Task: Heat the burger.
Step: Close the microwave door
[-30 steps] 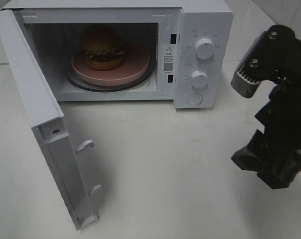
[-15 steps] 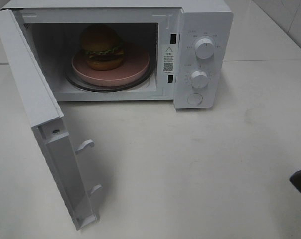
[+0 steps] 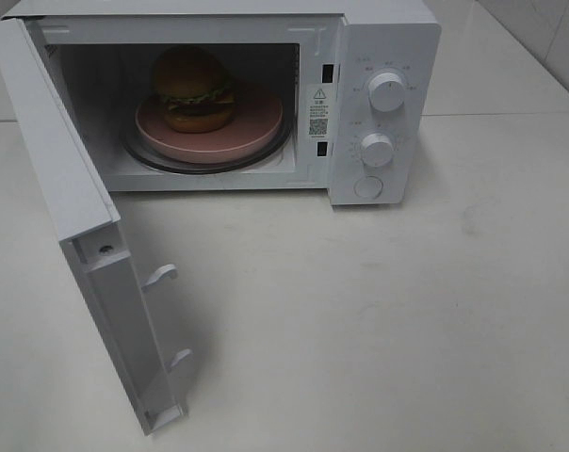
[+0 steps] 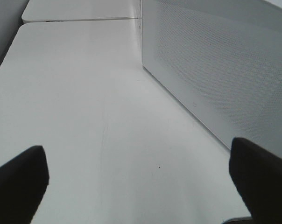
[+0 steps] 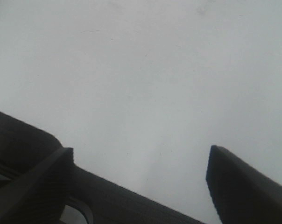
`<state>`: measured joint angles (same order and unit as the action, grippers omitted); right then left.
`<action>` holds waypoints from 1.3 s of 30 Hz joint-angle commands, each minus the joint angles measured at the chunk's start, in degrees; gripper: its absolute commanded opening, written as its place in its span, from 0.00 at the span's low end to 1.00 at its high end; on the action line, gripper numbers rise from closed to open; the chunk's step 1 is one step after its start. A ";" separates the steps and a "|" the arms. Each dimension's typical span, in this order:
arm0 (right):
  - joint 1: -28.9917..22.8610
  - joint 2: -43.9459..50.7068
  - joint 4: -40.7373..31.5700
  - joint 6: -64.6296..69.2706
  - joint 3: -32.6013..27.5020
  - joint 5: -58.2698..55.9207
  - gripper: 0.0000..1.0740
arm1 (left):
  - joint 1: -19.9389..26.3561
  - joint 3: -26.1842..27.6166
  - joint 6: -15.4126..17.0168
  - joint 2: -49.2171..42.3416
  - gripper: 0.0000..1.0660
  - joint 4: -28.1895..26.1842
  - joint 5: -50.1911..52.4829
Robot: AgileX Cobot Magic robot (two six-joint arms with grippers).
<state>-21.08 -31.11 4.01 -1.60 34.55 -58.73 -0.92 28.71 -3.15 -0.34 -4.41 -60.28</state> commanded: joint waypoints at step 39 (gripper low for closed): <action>17.70 32.95 -0.23 0.86 -5.50 -0.52 0.71 | -0.17 -0.23 0.17 -1.09 0.94 0.00 0.80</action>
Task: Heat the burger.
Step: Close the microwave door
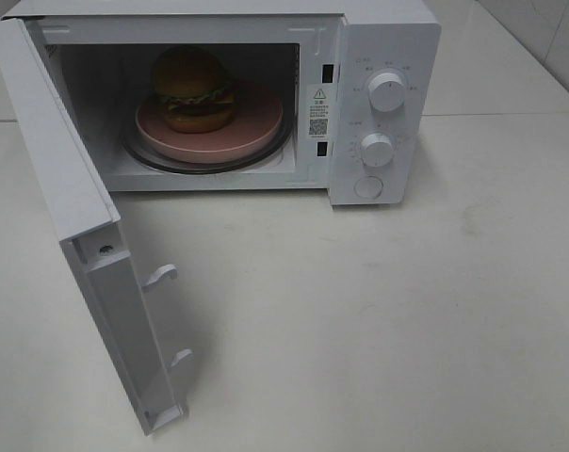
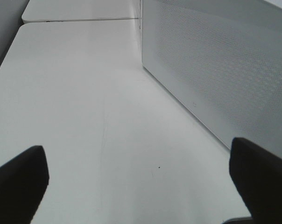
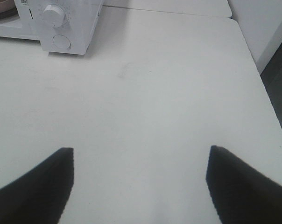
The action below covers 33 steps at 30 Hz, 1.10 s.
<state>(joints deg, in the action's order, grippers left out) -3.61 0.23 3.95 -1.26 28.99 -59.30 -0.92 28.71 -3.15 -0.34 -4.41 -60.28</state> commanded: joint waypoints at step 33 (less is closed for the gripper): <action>0.23 1.60 -0.17 0.52 0.06 0.06 0.71 | -0.17 -0.23 0.17 -1.03 0.94 0.17 0.80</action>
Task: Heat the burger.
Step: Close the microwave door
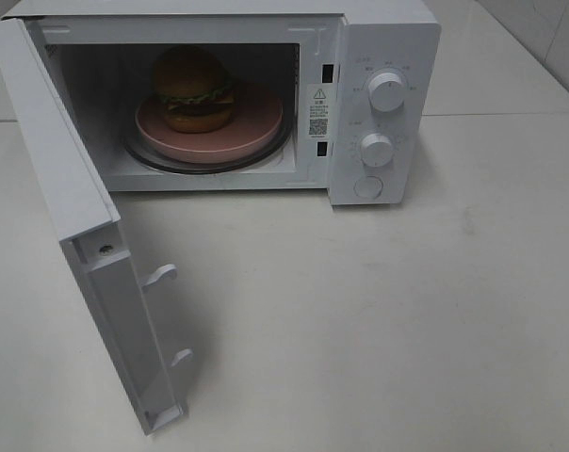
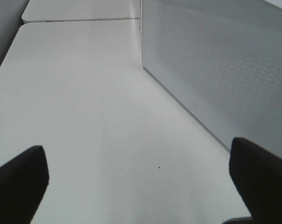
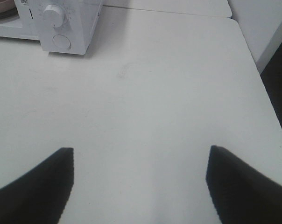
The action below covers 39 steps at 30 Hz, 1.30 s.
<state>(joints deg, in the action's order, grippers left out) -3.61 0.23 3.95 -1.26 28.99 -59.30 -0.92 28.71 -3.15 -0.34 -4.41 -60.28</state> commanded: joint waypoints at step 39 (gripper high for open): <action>0.23 1.60 -0.17 0.57 0.06 0.06 0.71 | -0.17 -3.09 -2.46 36.73 0.00 0.86 46.01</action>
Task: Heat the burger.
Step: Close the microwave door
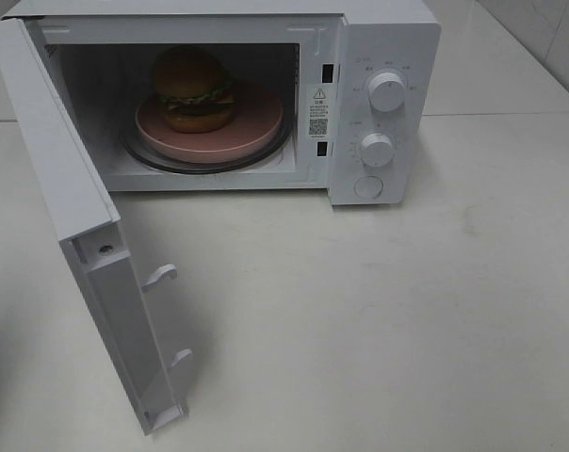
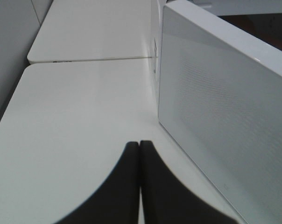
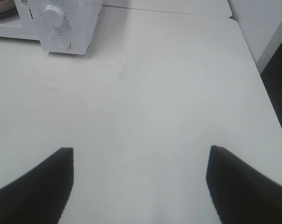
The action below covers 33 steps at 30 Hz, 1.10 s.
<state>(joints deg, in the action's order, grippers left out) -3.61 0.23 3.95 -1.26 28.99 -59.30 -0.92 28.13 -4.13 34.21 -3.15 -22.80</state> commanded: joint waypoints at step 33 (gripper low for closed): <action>0.23 1.60 -0.17 0.57 0.06 0.06 0.71 | -0.34 -15.64 13.29 49.22 0.00 31.40 80.73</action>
<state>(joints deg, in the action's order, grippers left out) -3.61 0.23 3.95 -1.26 28.99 -59.30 -1.09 12.26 8.42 81.53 26.81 53.74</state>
